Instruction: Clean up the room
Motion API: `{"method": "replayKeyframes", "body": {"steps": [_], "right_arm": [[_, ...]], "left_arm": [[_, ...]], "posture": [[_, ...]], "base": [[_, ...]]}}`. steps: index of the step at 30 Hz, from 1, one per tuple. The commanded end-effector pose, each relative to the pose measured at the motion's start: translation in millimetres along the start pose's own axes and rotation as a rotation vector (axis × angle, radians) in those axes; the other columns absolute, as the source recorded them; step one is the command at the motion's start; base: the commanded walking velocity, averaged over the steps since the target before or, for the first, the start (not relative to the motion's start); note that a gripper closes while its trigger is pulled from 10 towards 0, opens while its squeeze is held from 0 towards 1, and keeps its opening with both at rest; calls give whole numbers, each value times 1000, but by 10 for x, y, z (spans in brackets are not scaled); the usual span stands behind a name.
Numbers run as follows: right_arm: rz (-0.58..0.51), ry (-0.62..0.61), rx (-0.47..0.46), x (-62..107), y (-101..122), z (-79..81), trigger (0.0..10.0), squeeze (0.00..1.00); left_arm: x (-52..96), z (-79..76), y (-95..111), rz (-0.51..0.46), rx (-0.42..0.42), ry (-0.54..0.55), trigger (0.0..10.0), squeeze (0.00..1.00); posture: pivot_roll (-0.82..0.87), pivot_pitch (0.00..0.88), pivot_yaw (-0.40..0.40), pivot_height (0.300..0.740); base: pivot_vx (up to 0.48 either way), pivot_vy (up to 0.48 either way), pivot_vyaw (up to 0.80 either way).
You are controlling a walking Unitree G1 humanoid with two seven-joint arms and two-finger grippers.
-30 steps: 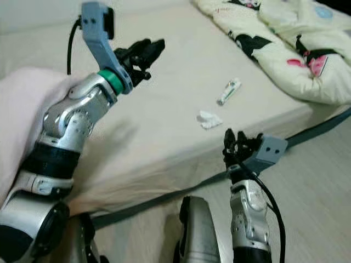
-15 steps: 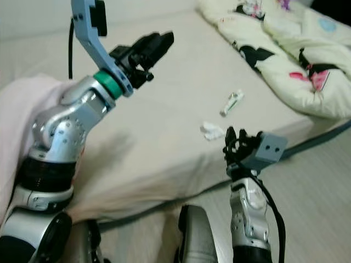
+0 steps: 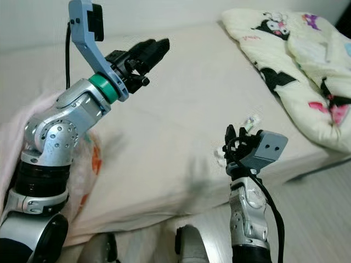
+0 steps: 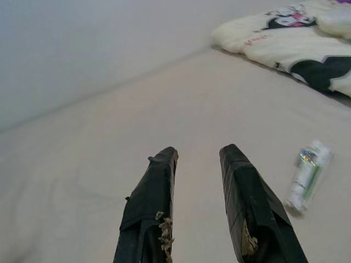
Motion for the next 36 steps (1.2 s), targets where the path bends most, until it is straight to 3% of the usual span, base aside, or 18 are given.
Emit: {"method": "replayKeyframes", "body": {"steps": [1, 13, 14, 16, 17, 20, 24, 27, 28, 30, 32, 33, 35, 36], "right_arm": [[15, -10, 5, 34, -48, -23, 10000, 0], [35, -16, 5, 62, -95, -46, 10000, 0], [56, -29, -9, 69, -135, -64, 10000, 0], [62, -31, -25, 73, -153, -63, 10000, 0], [78, -31, -39, 81, -184, -57, 10000, 0], [88, -31, -46, 90, -206, -48, 10000, 0], [136, -24, -127, 165, -334, -11, 10000, 0], [144, -23, -137, 177, -352, -8, 10000, 0], [155, -18, -137, 201, -381, -3, 10000, 0], [175, -14, -127, 243, -435, -8, 10000, 0], [187, -15, -125, 274, -467, -14, 10000, 0], [195, -15, -125, 292, -488, -13, 10000, 0], [195, -15, -125, 292, -488, -13, 10000, 0], [201, -14, -125, 304, -503, -12, 10000, 0]], "left_arm": [[39, 14, 25, -3, -11, 5, 10000, 0], [108, 86, 56, 21, -73, 41, 10000, 0], [120, 195, 2, 87, -159, 116, 10000, 0], [130, 281, -50, 134, -206, 172, 10000, 0], [158, 403, -131, 191, -293, 247, 10000, 0], [195, 504, -201, 236, -356, 303, 10000, 0], [569, 1053, -667, 456, -432, 603, 10000, 0], [637, 1125, -725, 484, -449, 645, 10000, 0], [781, 1256, -865, 537, -400, 715, 10000, 0], [1069, 1432, -1110, 647, -403, 790, 10000, 0], [1276, 1473, -1298, 775, -453, 756, 10000, 0], [1418, 1469, -1426, 848, -441, 724, 10000, 0], [1418, 1469, -1426, 848, -441, 724, 10000, 0], [1518, 1462, -1512, 896, -427, 703, 10000, 0]], "posture": [[-29, 141, 63, 695], [-26, 141, 62, 730], [-26, 141, 62, 739], [-26, 141, 62, 739], [-26, 141, 62, 739], [-26, 141, 62, 739], [-19, 141, 73, 739], [-19, 141, 73, 739], [-20, 143, 75, 739], [-20, 143, 75, 739], [-21, 145, 75, 739], [-16, 149, 77, 739], [-16, 149, 77, 739], [-16, 149, 77, 739]], "base": [[0, 0, 0], [0, 0, 0], [0, 0, 0], [0, 0, 0], [0, 0, 0], [0, 0, 0], [0, 0, 0], [0, 0, 0], [0, 0, 0], [0, 0, 0], [0, 0, 0], [0, 0, 0], [0, 0, 0], [0, 0, 0]]}}
Point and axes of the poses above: a point about 5 cm out from each wrist's last joint towards the gripper, its own x axis pointing back from the gripper into the wrist, its own y axis along the axis of the wrist's last joint, z = x × y, the point moved 1 cm from there along -x, pointing out of the wrist towards the gripper, and after that the axes turned 1 degree about x, right-handed, at the moved point
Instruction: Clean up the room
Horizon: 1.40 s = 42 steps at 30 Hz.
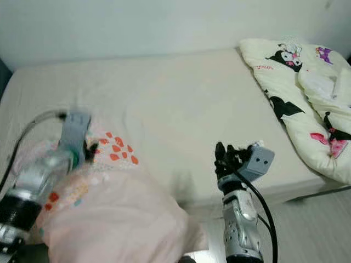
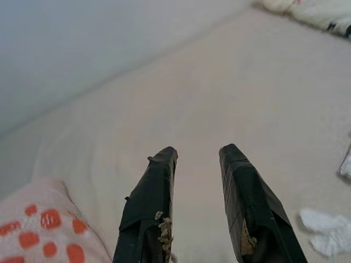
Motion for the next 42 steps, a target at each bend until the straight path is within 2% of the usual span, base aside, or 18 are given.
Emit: {"method": "replayKeyframes", "body": {"steps": [1, 3, 5, 11, 13, 15, 16, 21, 22, 23, 25, 26, 30, 32, 35, 37, 40, 42], "right_arm": [[30, 0, 1, 51, -96, 10, 10000, 0], [39, 5, -3, 64, -136, 41, 10000, 0], [44, 11, -11, 73, -160, 81, 10000, 0], [56, 30, -26, 98, -204, 148, 10000, 0], [61, 39, -28, 112, -225, 170, 10000, 0], [62, 42, -28, 115, -228, 176, 10000, 0], [61, 43, -28, 117, -227, 179, 10000, 0], [53, 40, -27, 120, -207, 162, 10000, 0], [52, 36, -26, 124, -206, 149, 10000, 0], [52, 34, -26, 126, -208, 147, 10000, 0], [52, 34, -26, 126, -208, 147, 10000, 0], [52, 34, -26, 131, -209, 149, 10000, 0], [52, 34, -26, 135, -210, 149, 10000, 0], [54, 32, -26, 138, -215, 146, 10000, 0], [58, 36, -25, 139, -220, 146, 10000, 0], [58, 38, -24, 134, -217, 147, 10000, 0], [58, 39, -24, 129, -214, 148, 10000, 0], [57, 41, -23, 127, -211, 149, 10000, 0]], "left_arm": [[-5, 1, -214, 76, 41, -21, 10000, 0], [-24, 33, -599, 192, 171, 21, 10000, 0], [-34, 104, -830, 256, 227, 107, 10000, 0], [-42, 302, -1077, 315, 179, 303, 10000, 0], [-37, 461, -1103, 265, 81, 425, 10000, 51], [-33, 512, -1095, 240, 56, 465, 10000, 51], [-36, 540, -1070, 217, 54, 482, 10000, 1000], [-54, 617, -915, 141, 116, 533, 10000, 1000], [-98, 534, -982, 223, 266, 466, 10000, 1000], [-114, 468, -1026, 263, 342, 417, 10000, 1000], [-114, 468, -1026, 263, 342, 417, 10000, 1000], [-134, 325, -1133, 348, 515, 342, 10000, 1000], [-138, 272, -1173, 373, 602, 325, 10000, 1000], [-129, 302, -1193, 374, 606, 352, 10000, 1000], [-80, 471, -1231, 362, 383, 458, 10000, 1000], [-58, 524, -1264, 366, 335, 492, 10000, 1000], [-42, 539, -1306, 386, 325, 505, 10000, 1000], [-32, 475, -1394, 437, 366, 473, 10000, 1000]], "posture": [[-12, 154, 85, 739], [-12, 157, 90, 739], [-17, 159, 90, 739], [-16, 163, 90, 739], [-17, 166, 90, 739], [-17, 166, 90, 739], [-23, 168, 91, 739], [-27, 171, 92, 739], [-25, 174, 96, 739], [-25, 174, 96, 739], [-25, 174, 96, 739], [-29, 177, 98, 739], [-29, 177, 98, 739], [-29, 177, 98, 739], [-22, 181, 92, 739], [-22, 181, 92, 739], [-22, 181, 92, 739], [-25, 181, 90, 739]], "base": [[0, 0, 0], [0, 0, 0], [0, 0, 0], [0, 0, 0], [0, 0, 0], [0, 0, 0], [0, 0, 0], [0, 0, 0], [0, 0, 0], [0, 0, 0], [0, 0, 0], [0, 0, 0], [0, 0, 0], [0, 0, 0], [0, 0, 0], [0, 0, 0], [0, 0, 0], [0, 0, 0]]}}
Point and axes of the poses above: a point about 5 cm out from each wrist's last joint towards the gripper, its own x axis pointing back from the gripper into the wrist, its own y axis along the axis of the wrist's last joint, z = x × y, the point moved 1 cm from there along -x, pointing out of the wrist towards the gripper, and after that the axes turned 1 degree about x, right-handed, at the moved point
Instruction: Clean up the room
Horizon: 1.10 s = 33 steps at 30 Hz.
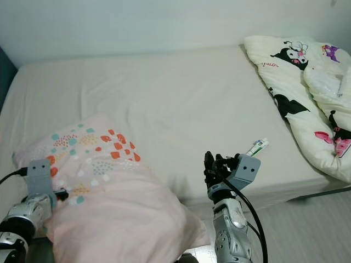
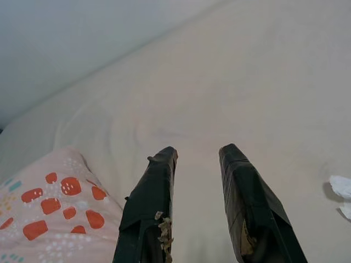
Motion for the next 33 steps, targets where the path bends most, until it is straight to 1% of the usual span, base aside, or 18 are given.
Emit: {"method": "replayKeyframes", "body": {"steps": [1, 2, 3, 4, 5, 9, 10, 11, 12, 13, 14, 16, 17, 18, 21, 26, 29, 33], "right_arm": [[6, -7, -3, 36, -20, -22, 10000, 0], [5, -6, -2, 36, -16, -21, 10000, 0], [5, -6, -2, 36, -16, -21, 10000, 0], [5, -5, -1, 36, -14, -20, 10000, 0], [4, -5, 0, 37, -8, -21, 10000, 0], [2, -6, 5, 38, 10, -35, 10000, 0], [1, -6, 7, 36, 16, -44, 10000, 0], [1, -6, 7, 36, 16, -44, 10000, 0], [0, -7, 8, 34, 19, -50, 10000, 0], [-1, -6, 10, 31, 23, -52, 10000, 0], [-1, -6, 10, 31, 23, -52, 10000, 0], [-2, -5, 11, 25, 26, -55, 10000, 0], [-2, -5, 11, 25, 26, -55, 10000, 0], [-2, -4, 12, 21, 28, -55, 10000, 0], [-4, -3, 12, 5, 39, -60, 10000, 0], [-6, -4, 11, 0, 44, -60, 10000, 0], [-6, -7, 10, 1, 44, -63, 10000, 0], [-7, -7, 10, 1, 45, -64, 10000, 0]], "left_arm": [[-15, -19, -315, 139, 21, -31, 10000, 1000], [1, -90, -403, 193, 57, -75, 10000, 973], [1, -90, -403, 193, 57, -75, 10000, 973], [13, -135, -452, 224, 80, -102, 10000, 973], [24, -176, -487, 241, 97, -124, 10000, 0], [58, -276, -605, 294, 110, -176, 10000, 0], [84, -354, -631, 315, 124, -226, 5882, 0], [84, -354, -631, 315, 124, -226, 5882, 0], [102, -408, -644, 326, 134, -261, 5882, 0], [124, -484, -621, 321, 150, -312, 0, 0], [124, -484, -621, 321, 150, -312, 0, 0], [152, -591, -527, 285, 188, -388, 0, 0], [152, -591, -527, 285, 188, -388, 0, 0], [163, -633, -471, 267, 221, -422, 0, 0], [185, -701, -310, 217, 247, -480, 0, 0], [189, -710, -227, 194, 270, -495, 0, 0], [196, -722, -124, 154, 297, -511, 0, 0], [202, -724, -20, 129, 328, -491, 0, 0]], "posture": [[-25, 181, 90, 739], [-25, 181, 90, 739], [-25, 181, 90, 739], [-25, 181, 90, 739], [-25, 181, 90, 739], [-25, 181, 90, 739], [-49, 170, 81, 739], [-49, 170, 81, 739], [-49, 170, 81, 739], [-49, 170, 81, 739], [-49, 170, 81, 739], [-54, 164, 76, 739], [-54, 164, 76, 739], [-54, 164, 76, 739], [-53, 162, 74, 739], [-54, 163, 76, 739], [-52, 163, 75, 739], [-52, 163, 75, 739]], "base": [[0, 0, 0], [0, 0, 0], [0, 0, 0], [0, 0, 0], [0, 0, 0], [0, 0, 0], [0, 0, 0], [0, 0, 0], [0, 0, 0], [0, 0, 0], [0, 0, 0], [0, 0, 0], [0, 0, 0], [0, 0, 0], [0, 0, 0], [0, 0, 0], [0, 0, 0], [0, 0, 0]]}}
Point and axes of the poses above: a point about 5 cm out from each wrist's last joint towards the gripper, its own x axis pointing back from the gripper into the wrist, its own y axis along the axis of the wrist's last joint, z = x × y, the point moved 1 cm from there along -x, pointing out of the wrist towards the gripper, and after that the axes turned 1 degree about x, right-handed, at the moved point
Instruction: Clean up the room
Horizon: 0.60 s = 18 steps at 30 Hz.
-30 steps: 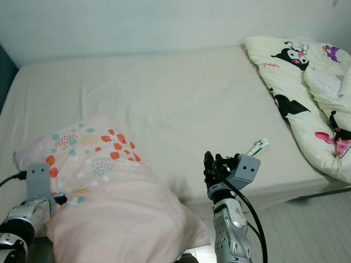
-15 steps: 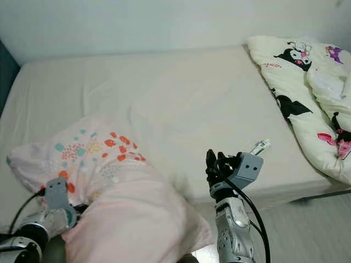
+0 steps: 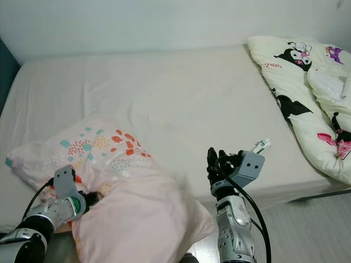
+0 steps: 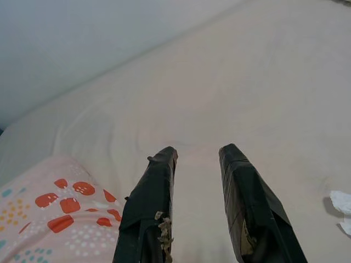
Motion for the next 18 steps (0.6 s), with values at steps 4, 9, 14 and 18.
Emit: {"method": "replayKeyframes", "body": {"steps": [4, 9, 14, 18], "right_arm": [[24, -14, -7, 32, -53, -42, 10000, 0], [21, -17, -6, 23, -44, -53, 10000, 0], [20, -19, -5, 20, -41, -60, 10000, 0], [19, -18, -2, 9, -30, -69, 10000, 0]], "left_arm": [[15, -119, 118, -33, 23, -13, 0, 0], [59, -296, 259, -76, -49, -85, 0, 0], [130, -450, 439, -123, -5, -130, 0, 0], [376, -893, 867, -215, -1, -272, 10000, 0]], "posture": [[-48, 163, 75, 739], [-43, 162, 76, 739], [-43, 162, 76, 739], [-39, 158, 71, 739]], "base": [[0, 0, 0], [0, 0, 0], [0, 0, 0], [0, 0, 0]]}}
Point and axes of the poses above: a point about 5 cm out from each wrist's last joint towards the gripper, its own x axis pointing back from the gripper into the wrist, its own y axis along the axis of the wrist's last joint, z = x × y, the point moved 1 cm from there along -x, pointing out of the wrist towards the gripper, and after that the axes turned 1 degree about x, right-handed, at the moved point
